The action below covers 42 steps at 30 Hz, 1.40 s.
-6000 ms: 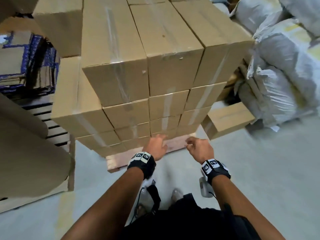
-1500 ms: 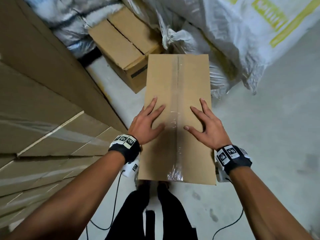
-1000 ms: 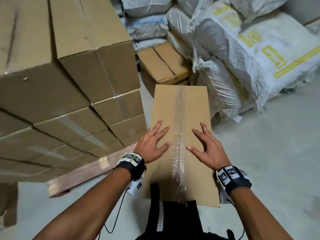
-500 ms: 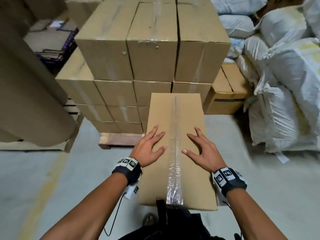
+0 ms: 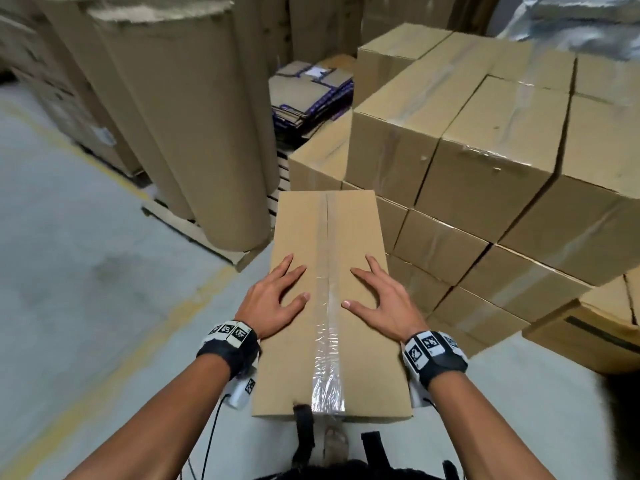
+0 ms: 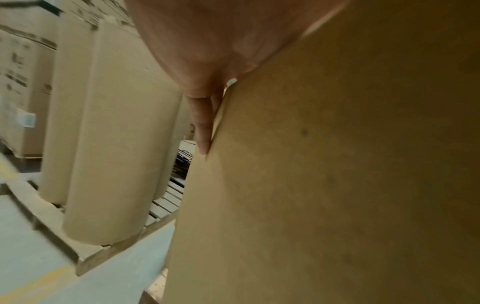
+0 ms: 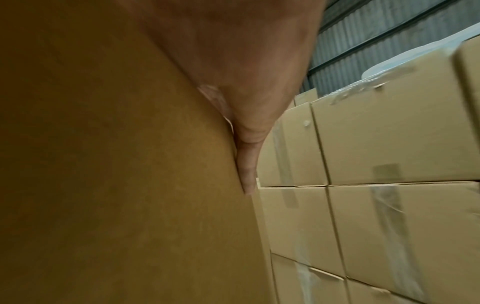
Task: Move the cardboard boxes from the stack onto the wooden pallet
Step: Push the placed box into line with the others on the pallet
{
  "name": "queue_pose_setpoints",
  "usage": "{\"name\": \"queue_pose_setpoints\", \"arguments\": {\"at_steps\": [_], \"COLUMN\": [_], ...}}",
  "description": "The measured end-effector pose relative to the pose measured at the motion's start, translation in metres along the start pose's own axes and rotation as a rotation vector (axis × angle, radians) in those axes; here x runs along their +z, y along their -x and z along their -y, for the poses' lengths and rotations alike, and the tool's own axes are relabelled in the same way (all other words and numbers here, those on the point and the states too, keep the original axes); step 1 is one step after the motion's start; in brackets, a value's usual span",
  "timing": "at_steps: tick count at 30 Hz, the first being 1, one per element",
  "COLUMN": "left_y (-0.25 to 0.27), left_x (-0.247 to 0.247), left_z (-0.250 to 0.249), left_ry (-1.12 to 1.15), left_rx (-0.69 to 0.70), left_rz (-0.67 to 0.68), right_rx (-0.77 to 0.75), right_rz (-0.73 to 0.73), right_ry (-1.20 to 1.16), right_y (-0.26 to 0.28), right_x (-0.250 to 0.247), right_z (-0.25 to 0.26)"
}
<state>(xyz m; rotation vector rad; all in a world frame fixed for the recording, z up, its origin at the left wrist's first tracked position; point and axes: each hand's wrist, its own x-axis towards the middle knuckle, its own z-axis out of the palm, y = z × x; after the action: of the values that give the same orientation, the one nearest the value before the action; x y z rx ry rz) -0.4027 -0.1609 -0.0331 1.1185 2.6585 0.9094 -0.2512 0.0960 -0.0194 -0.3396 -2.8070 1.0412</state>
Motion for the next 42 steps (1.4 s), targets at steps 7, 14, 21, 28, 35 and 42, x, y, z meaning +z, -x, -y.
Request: {"name": "queue_pose_setpoints", "arguments": {"at_steps": [7,14,21,28,35,42], "left_y": [-0.038,-0.101,-0.202,-0.329,-0.459,-0.578], "left_x": [-0.054,-0.107,-0.154,-0.209,-0.23,-0.206], "left_z": [0.036,0.08,0.161,0.222,0.236,0.214], "left_ry": [-0.045,-0.068,-0.06,-0.027,-0.003,0.05], "left_rx": [-0.118,-0.129,-0.057,0.09,0.254,0.385], "left_rz": [-0.113,-0.174,-0.179,-0.092,0.024,0.091], "right_rx": [-0.142,-0.21,-0.18,-0.041,0.115,0.247], "right_rz": [0.06,0.055,-0.01,-0.129,-0.242,-0.306], "right_ry": [0.005,0.033,0.097,0.122,0.147,0.216], "right_y": [-0.103,-0.201,-0.31,-0.403,-0.47,-0.525], "right_x": [0.003,0.005,0.02,0.023,-0.005,-0.051], "right_z": [0.033,0.068,0.101,0.137,0.146,0.118]}}
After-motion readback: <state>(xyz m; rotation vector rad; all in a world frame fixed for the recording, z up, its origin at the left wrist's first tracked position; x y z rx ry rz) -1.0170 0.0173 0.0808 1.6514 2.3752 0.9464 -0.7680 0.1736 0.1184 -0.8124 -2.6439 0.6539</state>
